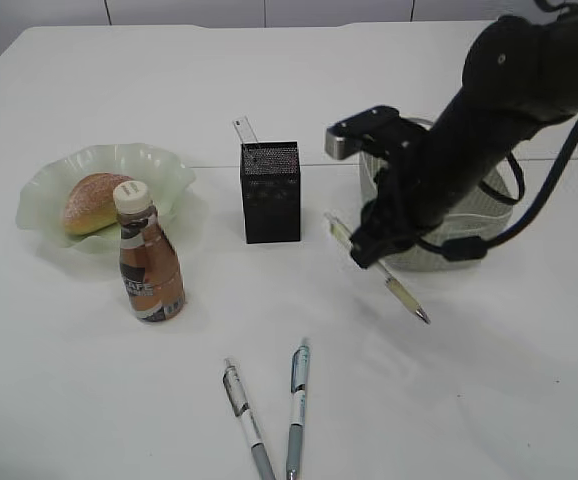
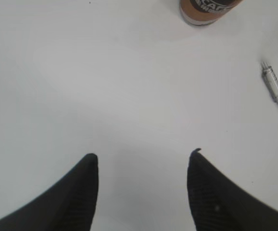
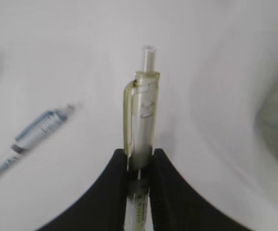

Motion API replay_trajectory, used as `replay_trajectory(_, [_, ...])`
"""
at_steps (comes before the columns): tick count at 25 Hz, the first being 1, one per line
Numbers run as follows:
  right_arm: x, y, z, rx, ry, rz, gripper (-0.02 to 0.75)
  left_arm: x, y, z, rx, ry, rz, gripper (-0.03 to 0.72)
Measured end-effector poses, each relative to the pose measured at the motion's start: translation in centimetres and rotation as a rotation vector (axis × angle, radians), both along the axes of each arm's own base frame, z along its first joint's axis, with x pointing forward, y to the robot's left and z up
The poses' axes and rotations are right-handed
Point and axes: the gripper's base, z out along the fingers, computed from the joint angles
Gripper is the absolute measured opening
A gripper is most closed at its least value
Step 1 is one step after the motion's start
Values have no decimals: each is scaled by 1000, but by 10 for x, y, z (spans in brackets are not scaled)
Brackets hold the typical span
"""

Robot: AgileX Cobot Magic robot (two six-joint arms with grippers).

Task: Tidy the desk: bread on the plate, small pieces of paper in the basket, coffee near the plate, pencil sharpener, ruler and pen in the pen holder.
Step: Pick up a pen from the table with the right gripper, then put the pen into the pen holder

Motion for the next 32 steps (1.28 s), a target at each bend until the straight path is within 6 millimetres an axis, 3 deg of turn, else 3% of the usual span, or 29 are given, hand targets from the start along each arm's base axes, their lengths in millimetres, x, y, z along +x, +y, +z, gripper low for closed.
replay_trajectory(5, [17,18,38,244,-88,9,91,0,0,0,0,0,0,433])
replay_trajectory(10, [37,13,73,480,-209,-20,91,-1,0,0,1,9,-2,433])
replay_trajectory(15, [61,7,84,682,-351,-40,91,-1,0,0,1,12,-2,433])
replay_trajectory(19, [79,9,80,761,-461,-14,91,-1,0,0,1,12,-2,433])
replay_trajectory(24, [106,15,60,811,-503,3,91,-3,0,-1,1,34,-4,433])
replay_trajectory(32, [130,19,30,765,-611,101,91,-7,0,-3,4,78,-12,433])
